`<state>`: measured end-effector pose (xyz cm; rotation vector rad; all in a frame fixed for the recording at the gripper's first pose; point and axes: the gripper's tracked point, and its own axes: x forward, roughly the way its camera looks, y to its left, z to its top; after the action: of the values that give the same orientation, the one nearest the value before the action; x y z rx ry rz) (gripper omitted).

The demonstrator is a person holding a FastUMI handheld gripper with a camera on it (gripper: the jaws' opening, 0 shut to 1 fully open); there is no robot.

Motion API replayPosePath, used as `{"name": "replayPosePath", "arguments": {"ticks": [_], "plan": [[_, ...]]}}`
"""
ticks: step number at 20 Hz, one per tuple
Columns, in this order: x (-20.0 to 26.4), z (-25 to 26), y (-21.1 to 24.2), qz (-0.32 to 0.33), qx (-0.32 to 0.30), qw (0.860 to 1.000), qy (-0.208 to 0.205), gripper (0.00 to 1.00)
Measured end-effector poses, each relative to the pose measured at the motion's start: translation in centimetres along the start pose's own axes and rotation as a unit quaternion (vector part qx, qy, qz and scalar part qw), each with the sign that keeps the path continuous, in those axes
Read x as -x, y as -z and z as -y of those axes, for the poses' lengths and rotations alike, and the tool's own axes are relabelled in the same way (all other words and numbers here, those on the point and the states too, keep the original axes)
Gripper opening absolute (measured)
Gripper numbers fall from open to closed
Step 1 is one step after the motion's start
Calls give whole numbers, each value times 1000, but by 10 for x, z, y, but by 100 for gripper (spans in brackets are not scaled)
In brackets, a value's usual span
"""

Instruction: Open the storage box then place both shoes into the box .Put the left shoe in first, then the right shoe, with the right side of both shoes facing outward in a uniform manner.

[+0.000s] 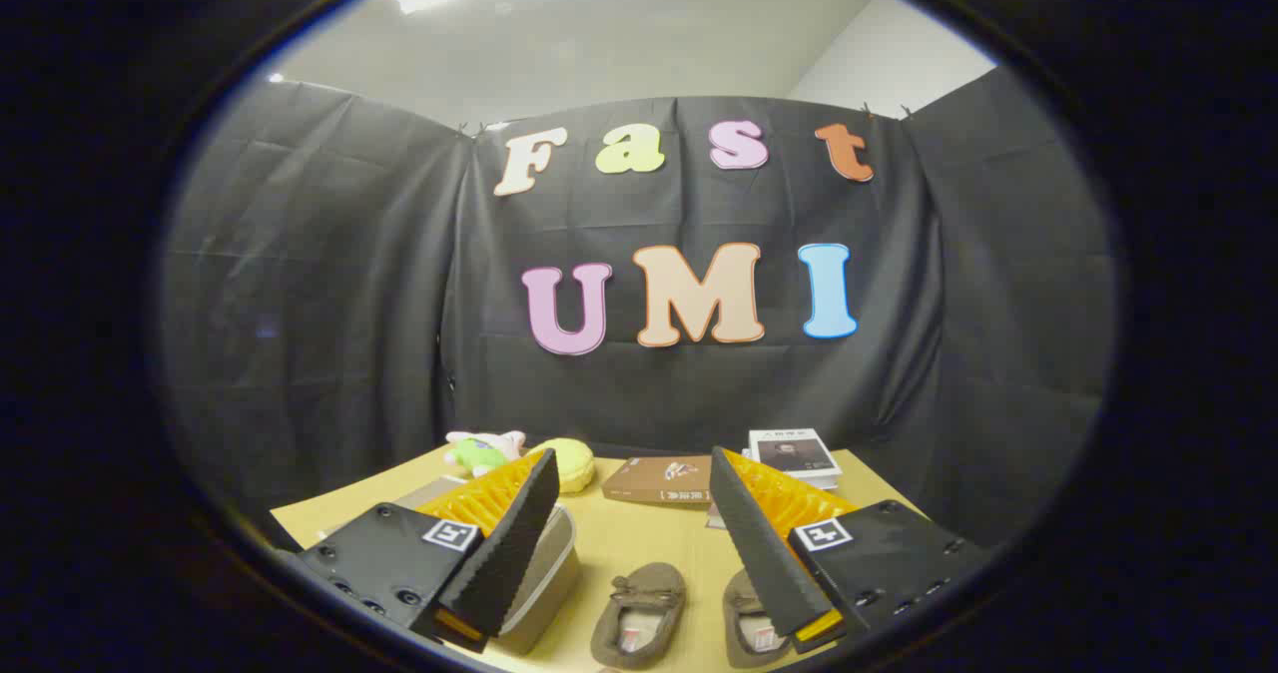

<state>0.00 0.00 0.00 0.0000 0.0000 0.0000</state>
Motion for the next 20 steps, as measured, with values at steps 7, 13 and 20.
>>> {"name": "replayPosePath", "arguments": {"ticks": [7,13,20], "plan": [[-2,0,6,-8,-6,1000,7,99],[-5,19,24,-29,-6,999,24,99],[-4,9,65,-56,-94,994,-7,99]]}}
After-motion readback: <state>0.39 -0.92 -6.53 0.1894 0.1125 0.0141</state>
